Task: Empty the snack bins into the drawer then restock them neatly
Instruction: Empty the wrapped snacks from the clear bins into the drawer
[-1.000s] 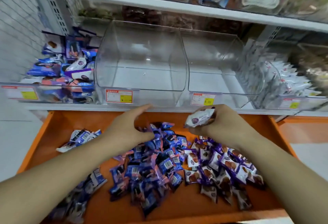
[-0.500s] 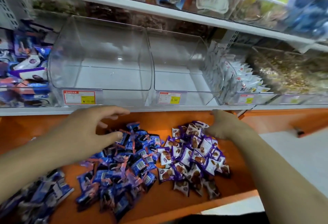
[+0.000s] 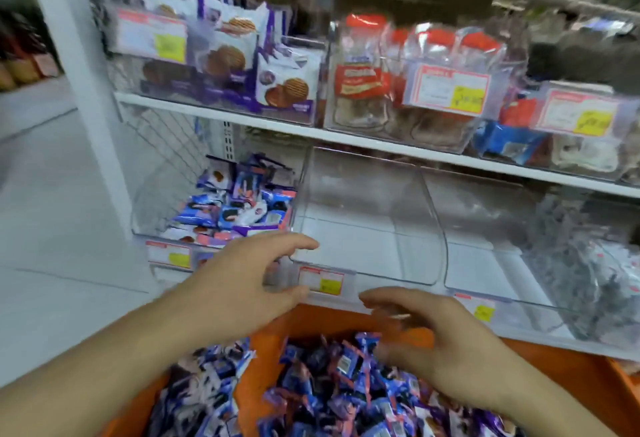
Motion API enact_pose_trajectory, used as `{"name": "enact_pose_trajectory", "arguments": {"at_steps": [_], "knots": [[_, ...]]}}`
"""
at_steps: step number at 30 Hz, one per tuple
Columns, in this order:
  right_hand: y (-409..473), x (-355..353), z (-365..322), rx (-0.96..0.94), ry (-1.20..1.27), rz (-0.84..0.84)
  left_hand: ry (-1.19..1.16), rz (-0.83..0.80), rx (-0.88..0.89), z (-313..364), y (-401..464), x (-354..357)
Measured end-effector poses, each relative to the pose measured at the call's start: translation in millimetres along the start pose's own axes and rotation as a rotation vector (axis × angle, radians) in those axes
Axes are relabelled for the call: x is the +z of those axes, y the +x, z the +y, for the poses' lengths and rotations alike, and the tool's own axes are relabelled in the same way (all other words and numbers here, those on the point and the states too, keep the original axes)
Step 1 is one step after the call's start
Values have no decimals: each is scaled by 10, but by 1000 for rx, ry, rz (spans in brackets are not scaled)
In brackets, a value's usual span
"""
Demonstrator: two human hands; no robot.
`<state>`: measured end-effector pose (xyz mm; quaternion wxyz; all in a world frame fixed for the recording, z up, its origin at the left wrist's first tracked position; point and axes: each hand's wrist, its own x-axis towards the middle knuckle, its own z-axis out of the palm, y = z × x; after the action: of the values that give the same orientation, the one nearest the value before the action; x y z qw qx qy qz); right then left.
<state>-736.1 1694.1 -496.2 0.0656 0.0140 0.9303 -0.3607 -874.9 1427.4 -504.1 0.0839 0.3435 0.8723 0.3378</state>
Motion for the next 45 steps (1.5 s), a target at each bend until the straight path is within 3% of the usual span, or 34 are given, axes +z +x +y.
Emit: {"name": "enact_pose_trajectory", "arguments": {"at_steps": [5,10,15,21,30,36,45], "knots": [[582,271,-575,-152,-58,157,187,88,-52,-711,-84,-677],[1770,430,-1109,-233,-299,173,232,111,-146,-1291,-104,-770],[2981,504,-1204,-108,-468,72,218,187,-142,-1427,-72,-747],[3890,645,-886,53,-369,38,209,279,-109,-1596,-40,-720],[3849,726,-949,-1,-483,212,179,219,-96,-1662,-107,-756],[3575,638,-1136,-75,-373,274,133,204,-87,-1595,-154,-824],[2572,646,-1449,-285,-11,286,-116,374,-135,-1367,-225,-840]]}}
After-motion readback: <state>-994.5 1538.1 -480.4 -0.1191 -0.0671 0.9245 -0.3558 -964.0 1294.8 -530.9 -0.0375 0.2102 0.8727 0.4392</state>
